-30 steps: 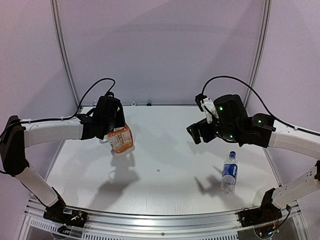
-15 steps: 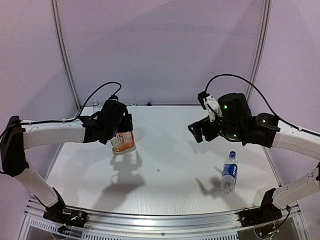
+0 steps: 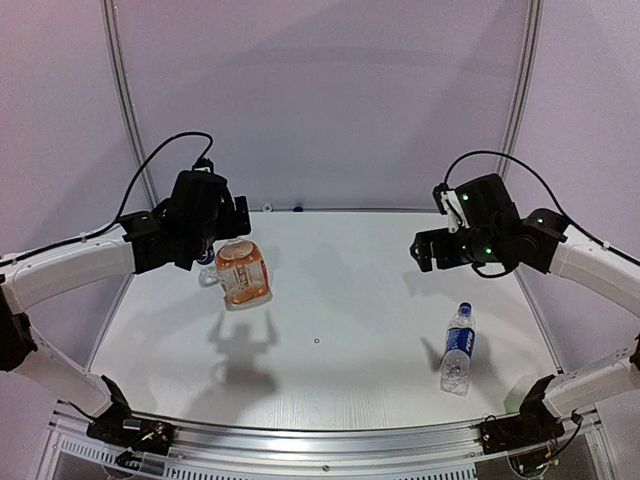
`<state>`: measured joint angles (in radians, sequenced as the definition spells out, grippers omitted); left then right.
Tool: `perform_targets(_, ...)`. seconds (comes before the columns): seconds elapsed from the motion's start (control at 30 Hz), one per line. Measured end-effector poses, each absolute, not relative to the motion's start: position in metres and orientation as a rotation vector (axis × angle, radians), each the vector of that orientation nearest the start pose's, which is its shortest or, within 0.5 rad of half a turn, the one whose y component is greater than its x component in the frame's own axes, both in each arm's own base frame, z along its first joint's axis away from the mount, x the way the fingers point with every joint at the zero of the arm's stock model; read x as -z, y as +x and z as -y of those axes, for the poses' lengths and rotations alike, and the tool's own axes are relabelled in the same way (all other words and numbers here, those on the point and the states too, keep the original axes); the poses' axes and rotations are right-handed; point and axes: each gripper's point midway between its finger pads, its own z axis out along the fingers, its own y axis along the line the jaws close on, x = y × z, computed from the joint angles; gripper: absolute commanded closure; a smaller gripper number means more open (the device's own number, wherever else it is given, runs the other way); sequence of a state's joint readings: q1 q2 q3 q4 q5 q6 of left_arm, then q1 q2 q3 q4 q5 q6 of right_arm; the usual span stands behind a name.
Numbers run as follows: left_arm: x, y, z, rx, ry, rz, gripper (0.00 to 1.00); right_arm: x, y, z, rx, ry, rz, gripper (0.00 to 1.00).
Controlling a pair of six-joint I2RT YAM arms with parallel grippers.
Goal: Unscrew the bottle caps
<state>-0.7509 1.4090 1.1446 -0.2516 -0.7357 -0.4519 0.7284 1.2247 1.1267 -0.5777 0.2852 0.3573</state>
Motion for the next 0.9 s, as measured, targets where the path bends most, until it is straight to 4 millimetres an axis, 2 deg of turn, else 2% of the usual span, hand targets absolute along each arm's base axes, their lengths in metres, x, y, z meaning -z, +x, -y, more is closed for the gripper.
perform_targets(0.1, -0.295, 0.365, 0.194, 0.036, -0.099, -1.906, 0.01, -0.227, 0.312, -0.173, -0.278, -0.093, -2.319, 0.01)
perform_targets(0.17, -0.317, 0.356, 0.194, 0.048, -0.074, -1.881, 0.01, -0.210, 0.308, -0.154, -0.293, 0.003, -2.378, 0.01)
perform_targets(0.33, -0.354, 0.343, 0.189, 0.093, -0.043, -1.831, 0.01, -0.160, 0.289, -0.131, -0.350, 0.196, -2.555, 0.01)
perform_targets(0.5, -0.375, 0.331, 0.186, 0.159, -0.008, -1.797, 0.01, -0.128, 0.278, -0.112, -0.373, 0.393, -2.661, 0.01)
perform_targets(0.63, -0.395, 0.325, 0.192, 0.242, 0.018, -1.786, 0.01, -0.102, 0.268, -0.100, -0.384, 0.545, -2.738, 0.01)
perform_targets(0.73, -0.410, 0.323, 0.192, 0.326, -0.016, -1.787, 0.01, -0.086, 0.259, -0.100, -0.390, 0.606, -2.799, 0.01)
perform_targets(0.9, -0.434, 0.323, 0.177, 0.445, -0.165, -1.778, 0.01, -0.066, 0.240, -0.103, -0.416, 0.664, -2.872, 0.01)
